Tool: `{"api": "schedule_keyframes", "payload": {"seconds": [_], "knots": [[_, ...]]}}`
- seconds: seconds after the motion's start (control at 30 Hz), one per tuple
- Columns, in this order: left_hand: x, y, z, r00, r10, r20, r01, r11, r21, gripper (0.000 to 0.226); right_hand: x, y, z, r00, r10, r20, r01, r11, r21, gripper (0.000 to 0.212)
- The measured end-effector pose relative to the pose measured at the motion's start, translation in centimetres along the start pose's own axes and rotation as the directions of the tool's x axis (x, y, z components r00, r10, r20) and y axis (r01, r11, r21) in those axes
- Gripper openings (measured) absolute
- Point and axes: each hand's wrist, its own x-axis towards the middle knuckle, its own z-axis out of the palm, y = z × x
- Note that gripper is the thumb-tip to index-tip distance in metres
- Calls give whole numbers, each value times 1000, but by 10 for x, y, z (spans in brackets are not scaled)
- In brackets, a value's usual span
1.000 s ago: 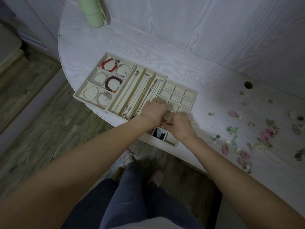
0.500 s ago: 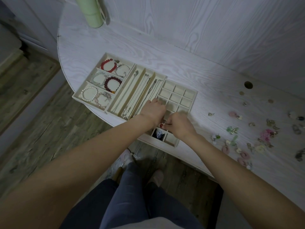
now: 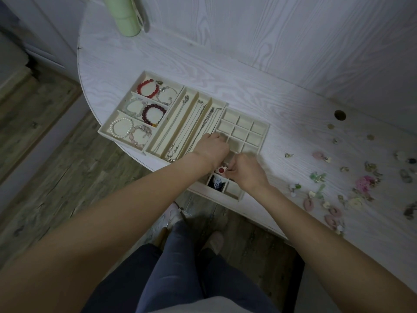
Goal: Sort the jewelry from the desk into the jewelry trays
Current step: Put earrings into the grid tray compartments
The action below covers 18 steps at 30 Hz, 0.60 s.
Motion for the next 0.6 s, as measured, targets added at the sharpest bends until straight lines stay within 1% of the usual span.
{"api": "schedule_keyframes", "payload": {"seconds": [0.07, 0.13, 0.27, 0.43, 0.53, 0.6], "knots": [[0, 2, -1, 1000, 17, -6, -16, 999, 38, 32, -1, 1, -2, 1000, -6, 26, 6, 1000, -5, 28], [0, 3, -3, 999, 37, -11, -36, 997, 71, 32, -3, 0, -4, 999, -18, 32, 19, 999, -33, 29], [0, 6, -5, 998, 52, -18, -50, 992, 113, 30, -4, -2, -2, 1000, -17, -4, 17, 997, -81, 17], [-1, 9, -3, 998, 40, -46, -33, 989, 142, 30, -5, -8, -1, 1000, 8, -20, -10, 995, -102, 15], [-4, 7, 1, 997, 38, -72, -30, 993, 115, 32, -4, -7, 0, 999, 27, -24, -29, 995, -94, 8], [-7, 2, 1, 994, 52, -94, -46, 997, 66, 31, -4, -7, 1, 999, 32, -41, -36, 994, -102, 14]]}}
